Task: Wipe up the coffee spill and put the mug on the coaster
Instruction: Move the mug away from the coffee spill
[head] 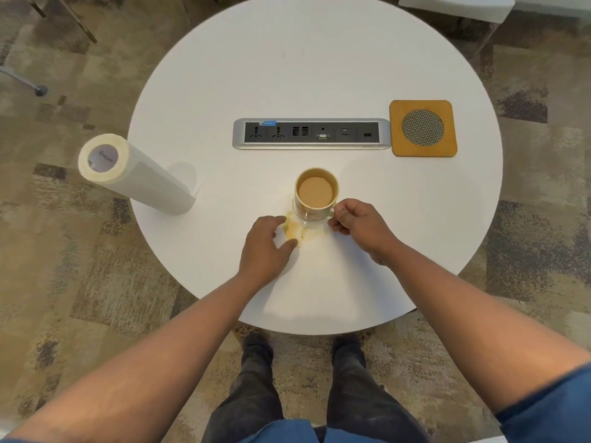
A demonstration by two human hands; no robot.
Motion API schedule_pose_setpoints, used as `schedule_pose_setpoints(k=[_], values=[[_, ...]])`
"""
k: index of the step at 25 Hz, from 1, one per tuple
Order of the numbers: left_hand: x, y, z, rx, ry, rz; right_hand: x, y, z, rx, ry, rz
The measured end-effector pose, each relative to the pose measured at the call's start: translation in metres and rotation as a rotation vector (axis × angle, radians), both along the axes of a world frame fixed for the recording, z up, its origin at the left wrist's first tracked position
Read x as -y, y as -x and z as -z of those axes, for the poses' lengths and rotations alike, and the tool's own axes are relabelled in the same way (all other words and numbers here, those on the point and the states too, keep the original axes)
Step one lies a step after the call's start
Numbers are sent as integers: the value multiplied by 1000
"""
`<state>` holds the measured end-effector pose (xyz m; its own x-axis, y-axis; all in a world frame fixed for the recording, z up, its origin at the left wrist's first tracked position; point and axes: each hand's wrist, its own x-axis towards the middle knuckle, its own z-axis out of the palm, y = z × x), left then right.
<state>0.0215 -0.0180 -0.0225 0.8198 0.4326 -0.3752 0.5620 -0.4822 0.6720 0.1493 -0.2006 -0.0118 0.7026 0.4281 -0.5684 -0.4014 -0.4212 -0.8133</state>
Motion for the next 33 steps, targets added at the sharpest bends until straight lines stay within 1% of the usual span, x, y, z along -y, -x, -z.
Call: schedule_pose_setpoints(k=[2,4,7,9,14,19,28,33], values=[[6,-11,-11,95,136,-100,2,3,-4,-12,-23,30],[12,-20,-23,144,215,-164,5,7,-8,-17,-45,59],[19,-27,-35,177,316,-215,9,11,-15,-15,-74,83],[22,-28,-39,191,349,-216,13,14,-19,-11,-90,103],[30,-36,-43,179,379,-110,30,20,-23,-5,-118,165],[51,-56,-41,133,355,-6,54,21,-25,26,-94,247],[118,-104,-40,51,438,142,114,15,-21,48,-82,465],[153,-124,-34,18,426,221,144,9,-10,61,-60,563]])
